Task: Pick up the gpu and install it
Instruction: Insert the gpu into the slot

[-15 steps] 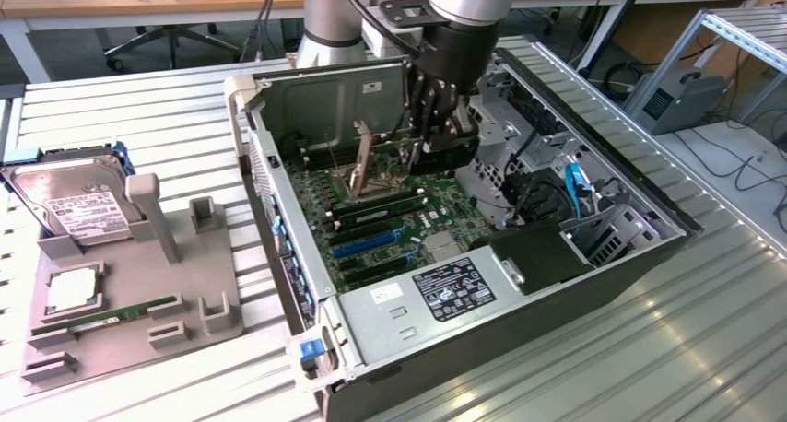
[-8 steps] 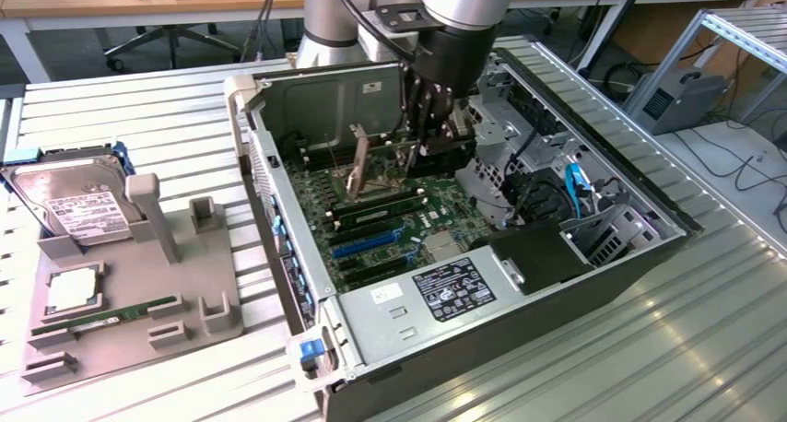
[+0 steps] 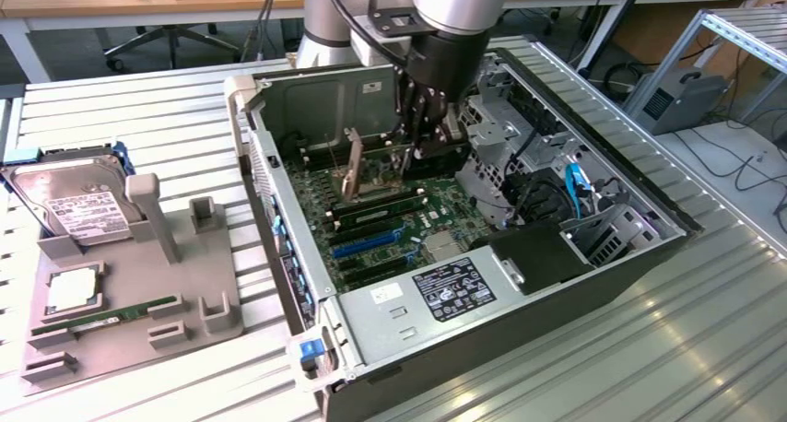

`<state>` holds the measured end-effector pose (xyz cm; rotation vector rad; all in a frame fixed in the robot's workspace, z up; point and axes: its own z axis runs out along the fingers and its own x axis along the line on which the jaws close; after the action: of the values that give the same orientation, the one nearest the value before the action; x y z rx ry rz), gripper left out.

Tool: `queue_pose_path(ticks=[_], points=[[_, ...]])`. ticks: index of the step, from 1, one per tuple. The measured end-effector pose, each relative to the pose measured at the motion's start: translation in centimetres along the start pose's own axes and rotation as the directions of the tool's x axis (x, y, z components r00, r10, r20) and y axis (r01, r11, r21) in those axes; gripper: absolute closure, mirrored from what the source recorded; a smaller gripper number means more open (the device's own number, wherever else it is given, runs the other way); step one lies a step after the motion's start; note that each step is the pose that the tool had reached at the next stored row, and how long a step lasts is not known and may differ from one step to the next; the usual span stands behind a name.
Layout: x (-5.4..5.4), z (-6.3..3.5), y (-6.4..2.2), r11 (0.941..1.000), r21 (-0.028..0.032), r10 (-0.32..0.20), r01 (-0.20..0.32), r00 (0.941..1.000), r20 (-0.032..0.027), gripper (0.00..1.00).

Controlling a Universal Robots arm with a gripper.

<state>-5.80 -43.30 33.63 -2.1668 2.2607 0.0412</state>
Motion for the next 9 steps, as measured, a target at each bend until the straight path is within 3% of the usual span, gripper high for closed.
queue_pose_path(ticks=[9], points=[[0.05, 0.45, 0.76, 1.0000, 0.0001, 0.000, 0.000, 1.0000, 0.0001, 0.73]])
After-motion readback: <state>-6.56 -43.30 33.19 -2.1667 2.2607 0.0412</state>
